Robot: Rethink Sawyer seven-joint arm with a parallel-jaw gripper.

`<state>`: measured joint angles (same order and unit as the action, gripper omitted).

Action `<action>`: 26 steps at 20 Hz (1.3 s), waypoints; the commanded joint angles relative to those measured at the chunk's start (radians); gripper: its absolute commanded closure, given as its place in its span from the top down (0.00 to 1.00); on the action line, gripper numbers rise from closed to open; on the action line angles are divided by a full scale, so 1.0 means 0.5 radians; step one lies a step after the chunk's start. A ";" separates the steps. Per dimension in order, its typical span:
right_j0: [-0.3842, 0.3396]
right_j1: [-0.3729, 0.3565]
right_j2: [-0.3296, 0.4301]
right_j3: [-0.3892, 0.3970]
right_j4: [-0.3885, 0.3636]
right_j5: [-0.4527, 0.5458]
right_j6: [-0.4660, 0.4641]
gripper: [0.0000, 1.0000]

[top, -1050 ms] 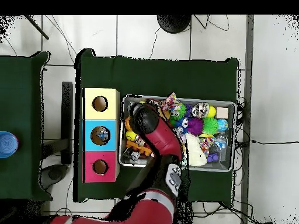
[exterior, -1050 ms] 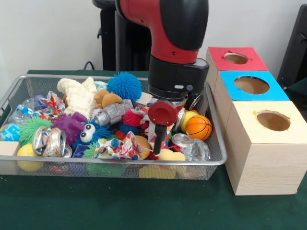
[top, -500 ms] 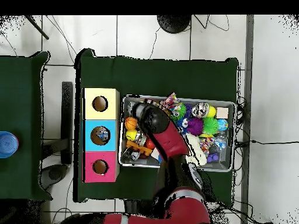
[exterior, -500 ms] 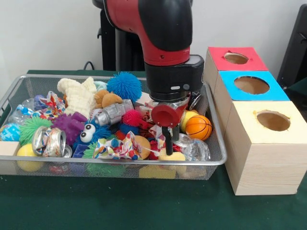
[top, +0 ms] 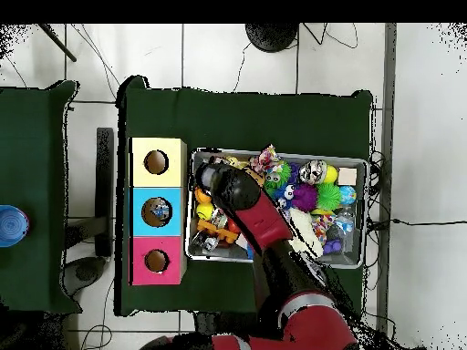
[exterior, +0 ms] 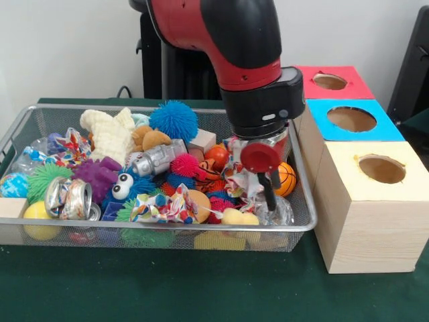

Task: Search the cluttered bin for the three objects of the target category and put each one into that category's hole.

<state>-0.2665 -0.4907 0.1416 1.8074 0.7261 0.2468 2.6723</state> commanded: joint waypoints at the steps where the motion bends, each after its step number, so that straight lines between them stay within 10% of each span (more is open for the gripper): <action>1: -0.089 0.069 0.384 0.133 -0.165 0.013 -0.068 1.00; 11: 0.022 0.281 0.222 -0.102 -0.353 -0.162 0.019 1.00; 17: 0.493 0.301 -0.593 -0.385 -0.397 0.068 0.133 1.00; 26: 0.769 0.380 -1.037 -0.487 -0.341 0.116 0.282 1.00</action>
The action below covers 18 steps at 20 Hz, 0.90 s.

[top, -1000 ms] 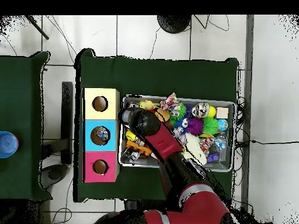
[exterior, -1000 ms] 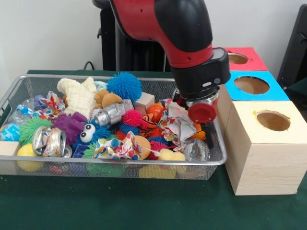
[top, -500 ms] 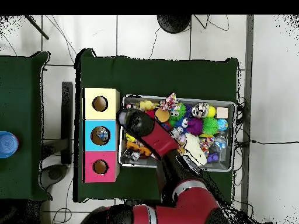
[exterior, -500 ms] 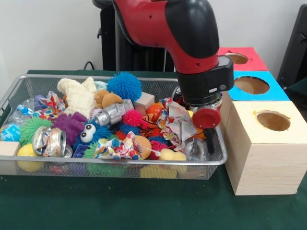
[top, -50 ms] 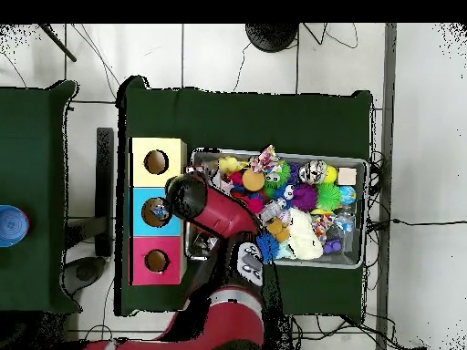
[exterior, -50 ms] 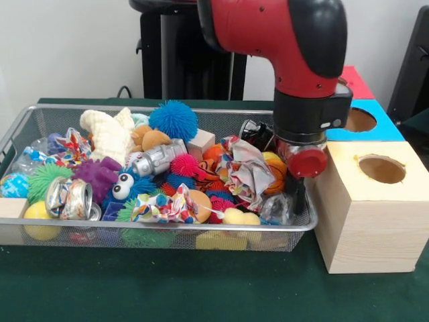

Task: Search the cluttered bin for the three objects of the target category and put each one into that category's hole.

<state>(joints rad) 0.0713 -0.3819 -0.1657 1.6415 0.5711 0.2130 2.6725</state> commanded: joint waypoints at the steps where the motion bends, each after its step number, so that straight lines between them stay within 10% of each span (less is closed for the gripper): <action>1: 0.121 0.171 -0.454 -0.156 -0.009 0.159 0.305 1.00; 18: 0.147 0.408 -0.522 -0.454 -0.039 0.024 0.146 1.00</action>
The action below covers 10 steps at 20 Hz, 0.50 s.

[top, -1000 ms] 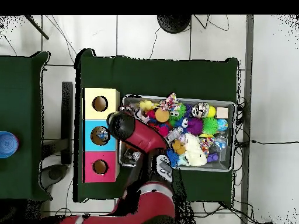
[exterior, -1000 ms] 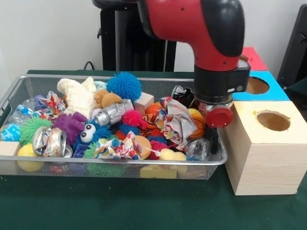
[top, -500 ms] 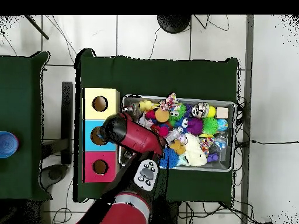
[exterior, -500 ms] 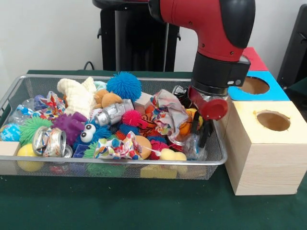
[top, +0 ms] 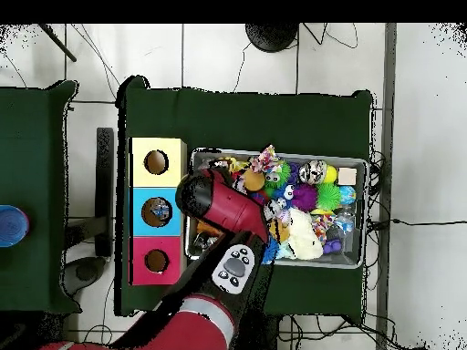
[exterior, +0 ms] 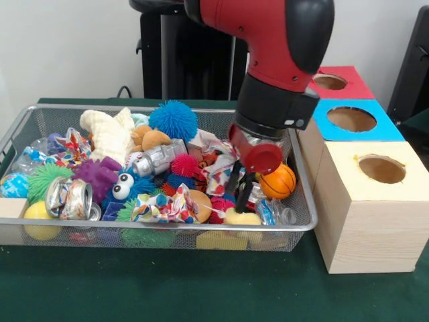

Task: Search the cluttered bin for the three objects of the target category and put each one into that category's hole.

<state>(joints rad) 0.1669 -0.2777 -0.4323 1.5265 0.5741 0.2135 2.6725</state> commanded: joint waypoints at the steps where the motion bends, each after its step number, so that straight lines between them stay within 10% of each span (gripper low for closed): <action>1: -0.069 0.178 0.064 -0.216 -0.035 0.032 0.151 1.00; 5: -0.192 0.050 0.317 -0.138 -0.083 0.115 0.030 1.00; 10: -0.518 -0.091 0.704 -0.162 -0.451 0.188 -0.553 1.00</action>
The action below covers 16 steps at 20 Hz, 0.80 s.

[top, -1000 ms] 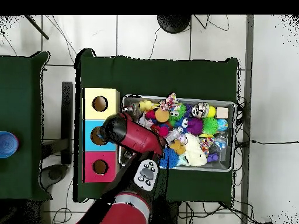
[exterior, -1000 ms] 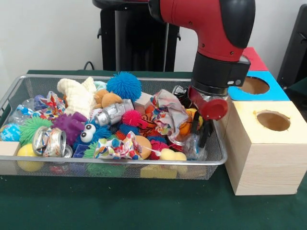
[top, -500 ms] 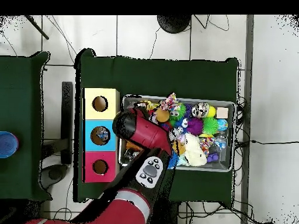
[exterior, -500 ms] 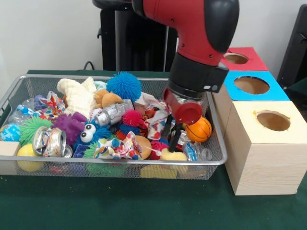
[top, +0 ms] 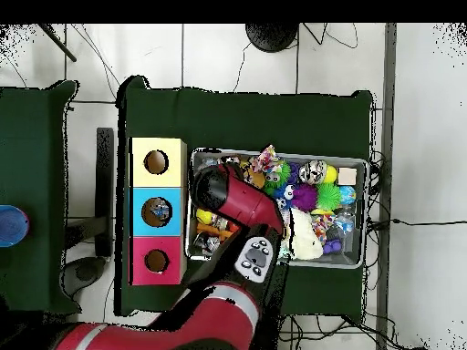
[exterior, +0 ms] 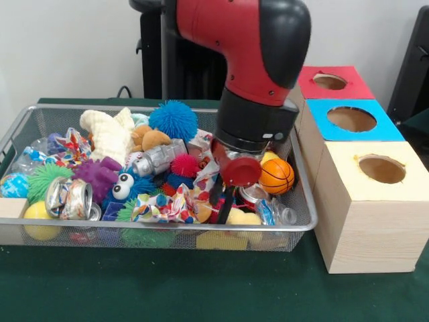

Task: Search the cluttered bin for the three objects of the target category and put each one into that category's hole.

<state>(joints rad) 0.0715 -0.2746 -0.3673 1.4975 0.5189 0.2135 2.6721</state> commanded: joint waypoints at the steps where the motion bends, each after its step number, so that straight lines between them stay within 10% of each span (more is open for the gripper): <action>1: -0.396 -0.132 0.654 -0.098 -0.414 0.199 -0.629 1.00; 10: -0.677 -0.318 0.900 -0.203 -0.955 0.572 -0.909 1.00; 16: -0.770 -0.456 1.089 -0.402 -1.490 0.721 -1.509 1.00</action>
<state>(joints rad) -0.2783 -0.4228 -0.0308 1.4226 -0.0108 0.4327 2.4816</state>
